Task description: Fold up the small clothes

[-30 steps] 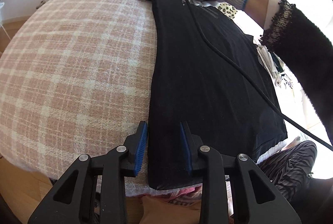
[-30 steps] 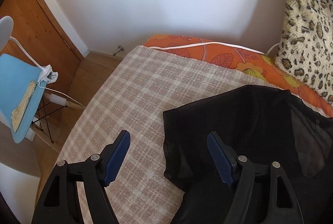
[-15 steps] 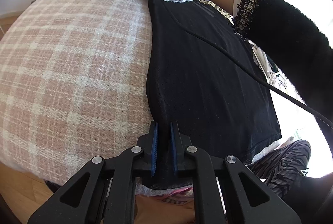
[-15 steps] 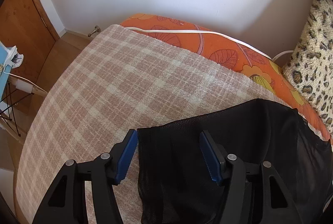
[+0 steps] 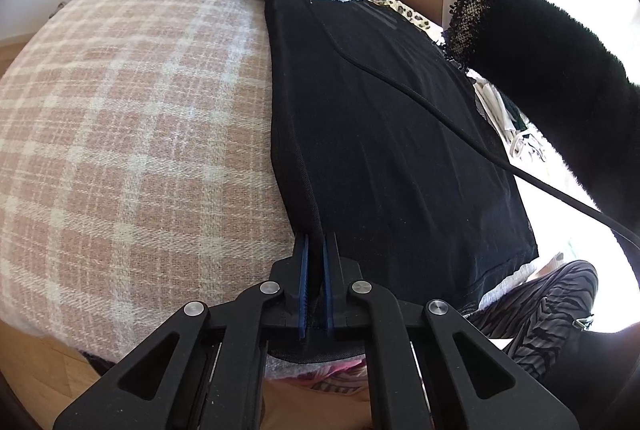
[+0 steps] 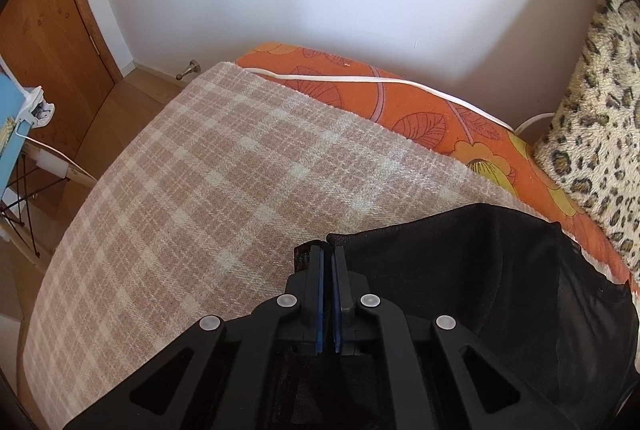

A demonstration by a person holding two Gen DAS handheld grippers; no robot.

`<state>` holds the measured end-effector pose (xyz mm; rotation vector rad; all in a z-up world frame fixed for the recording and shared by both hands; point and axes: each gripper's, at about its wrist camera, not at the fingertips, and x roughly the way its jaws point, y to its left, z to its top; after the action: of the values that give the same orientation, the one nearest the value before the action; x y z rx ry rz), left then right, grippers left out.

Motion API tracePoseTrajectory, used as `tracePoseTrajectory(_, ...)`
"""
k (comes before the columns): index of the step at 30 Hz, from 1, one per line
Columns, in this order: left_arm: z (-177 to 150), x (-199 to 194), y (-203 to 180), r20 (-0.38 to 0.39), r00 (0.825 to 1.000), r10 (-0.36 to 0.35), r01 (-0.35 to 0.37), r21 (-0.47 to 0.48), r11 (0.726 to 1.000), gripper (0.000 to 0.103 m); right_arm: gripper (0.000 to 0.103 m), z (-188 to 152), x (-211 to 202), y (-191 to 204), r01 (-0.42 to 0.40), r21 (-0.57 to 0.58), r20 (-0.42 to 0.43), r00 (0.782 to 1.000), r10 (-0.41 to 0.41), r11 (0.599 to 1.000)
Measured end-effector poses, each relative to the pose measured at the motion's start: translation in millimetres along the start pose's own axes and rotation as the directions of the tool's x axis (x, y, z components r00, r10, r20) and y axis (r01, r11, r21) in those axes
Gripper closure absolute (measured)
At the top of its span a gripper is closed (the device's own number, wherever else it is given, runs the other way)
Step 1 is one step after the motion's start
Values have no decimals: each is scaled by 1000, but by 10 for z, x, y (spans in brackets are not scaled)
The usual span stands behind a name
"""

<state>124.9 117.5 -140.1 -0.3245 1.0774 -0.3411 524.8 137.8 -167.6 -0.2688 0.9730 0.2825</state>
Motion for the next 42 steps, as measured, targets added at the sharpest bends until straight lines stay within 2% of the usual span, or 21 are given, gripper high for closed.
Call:
tracePoseTrajectory(10,7,25,-343,23,999,-33,31,88,996,100,103,-76,-546,-628,-3,103,92,996,-7,995)
tracePoseTrajectory(20,-12,222,-746,-8,997,-70,71,196,978,100,103,-457,-994,-1422,62,210,140,986,-92,976)
tracePoseTrajectory(26,-11,406,-859,-58,995,-80,91,220,971,100,103,-685,-997,-1807,109,252,104,985,-139,961)
tracePoseTrajectory(33,-12,494,-980,-81,993,-82,101,271,957,100,103,-796,-845,-1988,128,262,72,986,-151,957)
tracePoseTrajectory(34,-14,505,-989,-90,993,-81,103,276,956,99,102,-815,-811,-1987,133,254,58,987,-152,958)
tracePoseTrajectory(35,-16,529,-1010,-109,990,-86,114,277,954,92,98,-825,-768,-1991,147,241,39,986,-161,959)
tracePoseTrajectory(36,-21,540,-1026,-127,987,-102,133,271,953,83,80,-824,-725,-1987,184,227,11,981,-192,956)
tracePoseTrajectory(38,-64,530,-1108,-147,977,-155,191,272,943,77,63,-832,-701,-2010,270,210,-20,962,-272,940)
tracePoseTrajectory(42,-126,333,-1105,-126,973,-195,226,318,921,76,65,-843,-888,-2120,289,241,-15,955,-295,926)
